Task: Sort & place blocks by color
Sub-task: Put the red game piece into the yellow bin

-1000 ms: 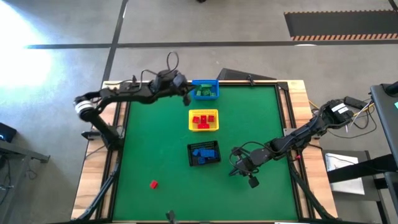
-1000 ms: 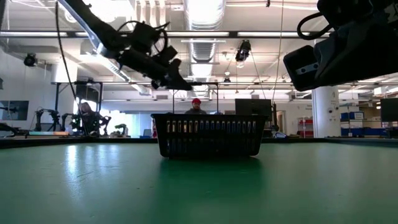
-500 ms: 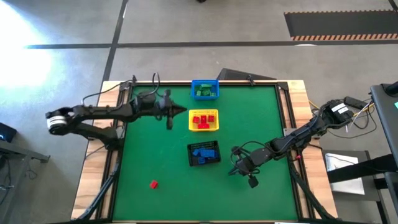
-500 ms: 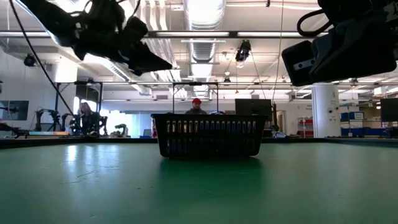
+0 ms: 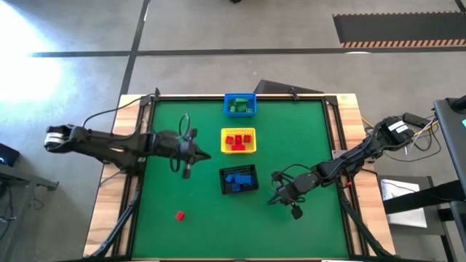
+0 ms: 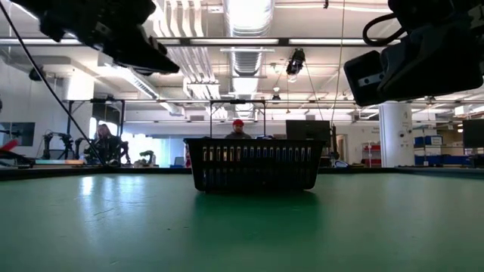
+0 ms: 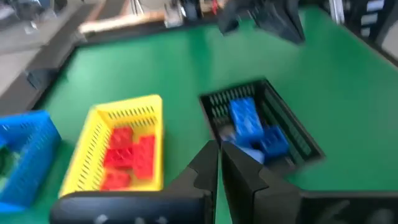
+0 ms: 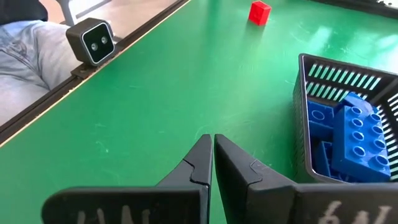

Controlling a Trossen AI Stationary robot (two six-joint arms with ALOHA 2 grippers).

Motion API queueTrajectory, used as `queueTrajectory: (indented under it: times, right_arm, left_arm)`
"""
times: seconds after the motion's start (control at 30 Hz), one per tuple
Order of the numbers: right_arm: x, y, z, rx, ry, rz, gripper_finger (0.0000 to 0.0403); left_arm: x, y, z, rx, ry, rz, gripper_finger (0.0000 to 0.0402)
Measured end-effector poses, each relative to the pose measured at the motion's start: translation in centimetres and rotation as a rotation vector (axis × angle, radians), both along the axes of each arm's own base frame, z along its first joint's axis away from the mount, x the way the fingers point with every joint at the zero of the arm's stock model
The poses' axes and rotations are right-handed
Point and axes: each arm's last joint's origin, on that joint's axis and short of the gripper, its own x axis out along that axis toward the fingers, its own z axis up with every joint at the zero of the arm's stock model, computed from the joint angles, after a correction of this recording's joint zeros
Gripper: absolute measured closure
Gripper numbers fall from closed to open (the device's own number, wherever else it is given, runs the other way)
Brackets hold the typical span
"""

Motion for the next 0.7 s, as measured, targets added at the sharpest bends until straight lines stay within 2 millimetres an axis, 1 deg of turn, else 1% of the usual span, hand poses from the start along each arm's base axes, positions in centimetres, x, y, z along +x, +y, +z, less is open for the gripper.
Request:
queueTrajectory:
  times: [0.07, 0.2, 0.43, 0.53, 0.7]
  right_arm:
    - [0.0, 0.0, 0.0, 0.008, 0.004, -0.005, 0.0394]
    - [-0.1, 0.0, -0.1, 0.023, 0.015, -0.014, 0.0394]
    - [-0.1, 0.0, -0.2, 0.026, 0.021, -0.016, 0.0394]
    - [-0.1, 0.0, -0.2, 0.025, 0.022, -0.016, 0.0394]
    - [-0.2, -0.1, -0.2, 0.025, 0.024, -0.016, 0.0394]
  left_arm:
    - [-0.2, -1.1, -0.1, -0.009, 0.055, 0.010, 0.0394]
    - [-0.6, -2.9, -0.4, -0.085, 0.202, 0.030, 0.0374]
    - [-1.6, -6.1, -1.0, -0.200, 0.436, 0.035, 0.0321]
    - [-2.1, -7.9, -1.4, -0.226, 0.533, 0.012, 0.0296]
    - [-2.3, -11.5, -2.1, -0.257, 0.651, -0.020, 0.0253]
